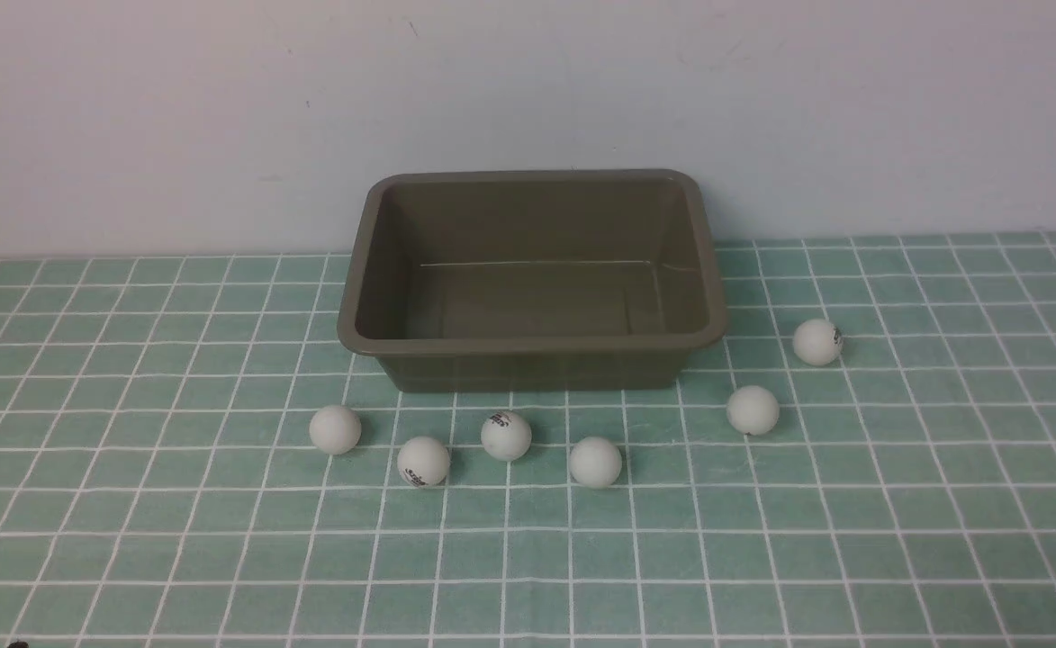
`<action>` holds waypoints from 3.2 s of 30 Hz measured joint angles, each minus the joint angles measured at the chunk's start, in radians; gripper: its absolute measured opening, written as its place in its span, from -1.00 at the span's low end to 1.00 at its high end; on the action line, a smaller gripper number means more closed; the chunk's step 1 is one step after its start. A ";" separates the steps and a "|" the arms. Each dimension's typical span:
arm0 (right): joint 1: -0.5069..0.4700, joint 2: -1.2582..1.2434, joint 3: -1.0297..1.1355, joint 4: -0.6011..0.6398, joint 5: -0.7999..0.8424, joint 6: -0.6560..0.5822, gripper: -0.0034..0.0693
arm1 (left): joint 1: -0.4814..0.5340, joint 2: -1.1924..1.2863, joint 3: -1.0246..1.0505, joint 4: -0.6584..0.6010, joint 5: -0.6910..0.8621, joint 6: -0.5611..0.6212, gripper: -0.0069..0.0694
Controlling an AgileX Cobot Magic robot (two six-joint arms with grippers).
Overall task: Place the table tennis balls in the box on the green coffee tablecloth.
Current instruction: 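Reach for and grasp a ping pong ball on the table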
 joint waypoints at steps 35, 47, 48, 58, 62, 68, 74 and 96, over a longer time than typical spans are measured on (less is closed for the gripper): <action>0.000 0.000 0.000 0.000 0.000 0.000 0.25 | 0.000 0.000 0.000 0.000 0.000 0.000 -0.44; 0.000 0.000 0.000 0.000 0.000 0.000 0.25 | 0.000 0.000 0.000 0.000 0.000 0.000 -0.44; 0.000 0.000 0.000 0.000 0.000 0.000 0.25 | 0.000 0.000 0.000 0.000 0.000 0.000 -0.44; 0.000 0.000 0.000 0.060 -0.015 0.026 0.25 | 0.000 0.000 0.000 0.000 0.000 0.000 -0.44; 0.000 0.000 -0.056 0.110 0.009 0.029 0.25 | 0.000 0.000 0.000 0.000 0.000 0.000 -0.44; 0.000 0.000 -0.242 0.132 0.071 0.029 0.25 | 0.000 0.000 0.000 0.000 0.000 0.000 -0.44; 0.000 -0.001 -0.478 0.132 0.219 0.029 0.25 | 0.000 0.000 0.000 0.000 0.000 0.000 -0.44; 0.000 -0.001 -0.604 0.171 0.272 0.029 0.25 | 0.000 0.000 0.000 0.000 0.000 0.000 -0.44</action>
